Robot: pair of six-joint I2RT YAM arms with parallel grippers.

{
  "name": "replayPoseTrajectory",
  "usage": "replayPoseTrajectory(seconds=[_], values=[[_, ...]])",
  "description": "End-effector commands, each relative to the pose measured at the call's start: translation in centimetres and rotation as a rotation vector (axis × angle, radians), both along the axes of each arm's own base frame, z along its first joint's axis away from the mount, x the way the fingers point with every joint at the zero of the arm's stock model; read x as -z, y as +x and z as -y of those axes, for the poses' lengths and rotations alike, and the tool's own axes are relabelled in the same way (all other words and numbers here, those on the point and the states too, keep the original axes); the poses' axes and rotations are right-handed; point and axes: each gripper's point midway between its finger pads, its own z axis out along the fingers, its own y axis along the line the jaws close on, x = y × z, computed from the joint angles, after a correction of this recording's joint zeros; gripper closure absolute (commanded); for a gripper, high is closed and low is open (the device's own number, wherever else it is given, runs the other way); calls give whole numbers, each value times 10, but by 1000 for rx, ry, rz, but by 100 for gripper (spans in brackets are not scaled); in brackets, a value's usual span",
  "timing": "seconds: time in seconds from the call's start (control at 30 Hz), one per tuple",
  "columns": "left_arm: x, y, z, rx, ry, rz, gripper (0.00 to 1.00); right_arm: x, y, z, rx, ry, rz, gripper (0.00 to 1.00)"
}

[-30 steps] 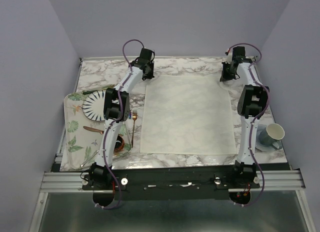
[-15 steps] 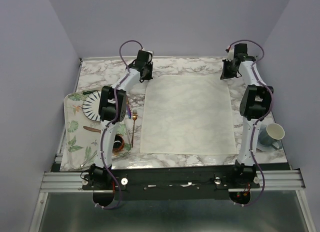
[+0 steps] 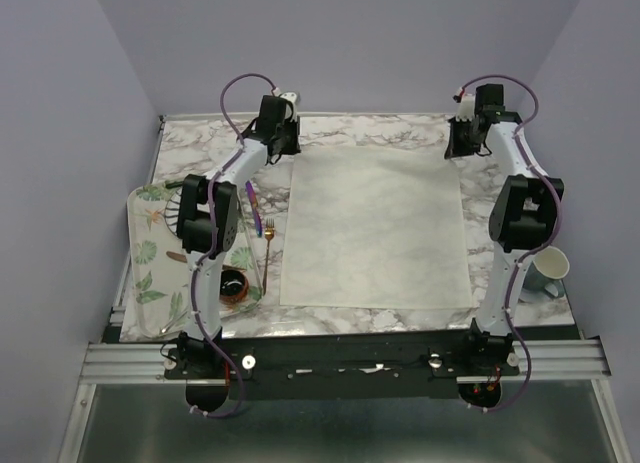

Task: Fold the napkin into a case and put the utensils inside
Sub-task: Pick up the flattened napkin from the center of the board, then fold and flatten the napkin at the center of the board.

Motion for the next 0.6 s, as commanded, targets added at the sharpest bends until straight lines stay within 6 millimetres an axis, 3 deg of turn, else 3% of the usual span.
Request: replayPoseTrajectory(seconds=[0.0, 0.07, 0.1, 0.3, 0.57], values=[[-38, -24, 8, 68, -77, 47, 100, -19, -24, -1, -73, -46, 8, 99], [-42, -41, 5, 82, -85, 41, 100, -28, -35, 1, -84, -65, 9, 99], [-41, -48, 5, 89, -86, 31, 100, -20, -45, 2, -102, -74, -13, 99], [-28, -96, -5, 129, -60, -31, 100, -19, -80, 3, -171, -108, -35, 99], [-7, -156, -23, 176, -3, -110, 100, 4, -135, 16, -223, -147, -113, 99]])
